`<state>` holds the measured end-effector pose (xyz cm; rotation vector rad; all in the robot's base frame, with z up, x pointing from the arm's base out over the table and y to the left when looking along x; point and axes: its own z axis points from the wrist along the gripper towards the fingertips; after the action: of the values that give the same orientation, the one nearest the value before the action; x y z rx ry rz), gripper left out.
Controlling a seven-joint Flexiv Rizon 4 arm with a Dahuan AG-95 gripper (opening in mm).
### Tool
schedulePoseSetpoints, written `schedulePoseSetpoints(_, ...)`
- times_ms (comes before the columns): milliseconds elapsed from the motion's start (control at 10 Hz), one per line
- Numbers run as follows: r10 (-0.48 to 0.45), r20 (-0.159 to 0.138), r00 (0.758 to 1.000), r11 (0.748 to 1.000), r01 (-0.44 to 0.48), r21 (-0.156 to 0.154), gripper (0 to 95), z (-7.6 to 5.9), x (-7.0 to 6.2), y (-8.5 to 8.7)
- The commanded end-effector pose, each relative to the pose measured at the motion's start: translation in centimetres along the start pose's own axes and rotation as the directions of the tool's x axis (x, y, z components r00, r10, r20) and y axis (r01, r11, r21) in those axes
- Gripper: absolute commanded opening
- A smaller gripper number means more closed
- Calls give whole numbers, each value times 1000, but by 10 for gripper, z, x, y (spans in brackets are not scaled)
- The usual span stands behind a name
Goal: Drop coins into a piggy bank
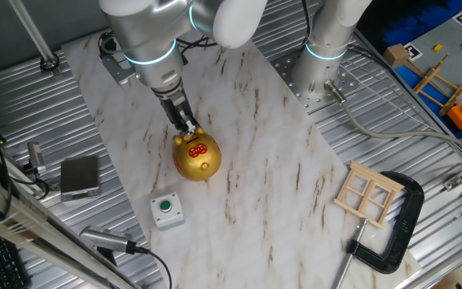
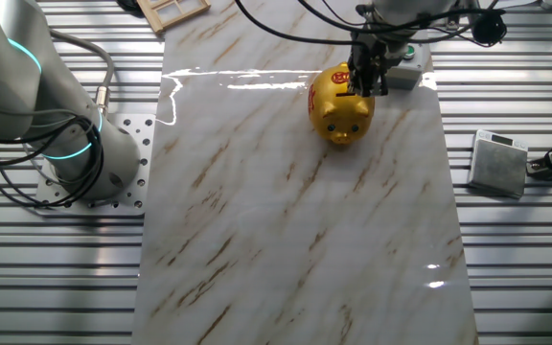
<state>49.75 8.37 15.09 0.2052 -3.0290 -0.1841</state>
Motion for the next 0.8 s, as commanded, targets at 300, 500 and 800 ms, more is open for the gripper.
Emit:
schedulePoseSetpoints(300,-1,2,1000,1000,1,-3,0,1,0,0)
schedulePoseSetpoints(500,-3,2,1000,1000,3,-4,0,1,0,0)
schedulePoseSetpoints(800,-7,2,1000,1000,7,-4,0,3,1,0)
